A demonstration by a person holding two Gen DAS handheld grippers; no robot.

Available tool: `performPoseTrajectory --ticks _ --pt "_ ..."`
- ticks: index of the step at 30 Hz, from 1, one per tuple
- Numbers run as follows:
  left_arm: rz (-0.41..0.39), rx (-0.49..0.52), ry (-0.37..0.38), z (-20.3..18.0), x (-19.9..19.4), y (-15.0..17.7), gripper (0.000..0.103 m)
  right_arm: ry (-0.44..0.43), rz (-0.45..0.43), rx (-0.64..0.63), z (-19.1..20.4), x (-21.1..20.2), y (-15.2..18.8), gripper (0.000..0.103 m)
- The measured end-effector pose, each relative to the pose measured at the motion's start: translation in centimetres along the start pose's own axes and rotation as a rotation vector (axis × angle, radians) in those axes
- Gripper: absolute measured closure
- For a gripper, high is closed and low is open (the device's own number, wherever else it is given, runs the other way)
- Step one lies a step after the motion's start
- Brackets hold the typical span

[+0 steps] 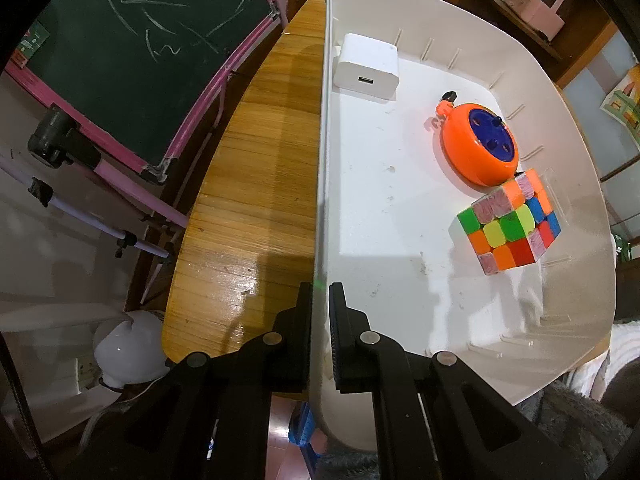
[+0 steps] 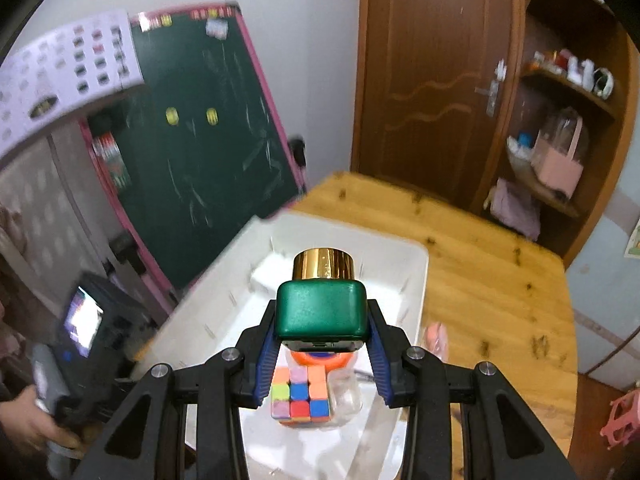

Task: Organize rigid objects
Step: 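Carry the green jar with the right gripper over the tray beside the cube, then set the green jar down beside the cube, open and withdraw the right gripper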

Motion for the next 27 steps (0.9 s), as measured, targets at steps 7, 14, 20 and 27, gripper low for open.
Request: performPoseTrajectory --ticks 7,14,20,27 --pt "-0.001 0.005 0.0 0.0 0.0 0.0 0.096 -0.022 0.125 -0.034 1.5 4.7 2.9 0.063" --pt "0.0 0.006 -0.007 0.0 0.0 0.1 0.096 -0.059 0.265 -0.056 2.7 8.2 5.9 0.063" --pt "0.0 0.006 -0.018 -0.2 0.0 0.0 0.096 -0.058 0.275 -0.096 3.4 8.1 6.2 0.048" --pt "0.0 0.008 -0.033 -0.3 0.0 0.0 0.096 -0.042 0.179 -0.053 1.8 6.0 5.0 0.038"
Point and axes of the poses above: each gripper's, at about its wrist camera, not at the fingertips, and x roughly the way its jaws point, z to its left, y to its underside, the point moved 7 cm from there along x, roughly the way its jaws point, and after that the axes turned 13 degrees about -x, right-handed, at the moved point
